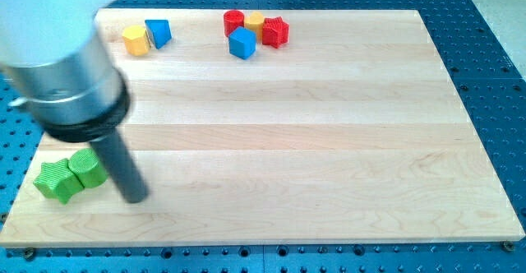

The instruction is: Push the heart towards the bottom of the red star

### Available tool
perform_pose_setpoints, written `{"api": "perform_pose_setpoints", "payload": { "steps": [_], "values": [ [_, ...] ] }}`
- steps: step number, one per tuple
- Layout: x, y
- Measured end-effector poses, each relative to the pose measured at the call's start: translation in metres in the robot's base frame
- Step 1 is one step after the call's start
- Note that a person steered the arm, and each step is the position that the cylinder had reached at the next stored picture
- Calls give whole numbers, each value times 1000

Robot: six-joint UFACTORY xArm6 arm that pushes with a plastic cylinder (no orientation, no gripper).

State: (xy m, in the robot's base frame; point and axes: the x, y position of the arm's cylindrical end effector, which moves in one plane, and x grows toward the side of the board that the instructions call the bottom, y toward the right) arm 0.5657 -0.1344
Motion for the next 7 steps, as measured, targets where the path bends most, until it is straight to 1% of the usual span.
{"api": "perform_pose_setpoints", "payload": {
  "steps": [1, 3, 4, 5, 6, 7],
  "values": [
    [-8, 45],
    [-8, 45],
    [-8, 34],
    [-21, 38],
    [-22, 36],
    [-44, 36]
  ]
}}
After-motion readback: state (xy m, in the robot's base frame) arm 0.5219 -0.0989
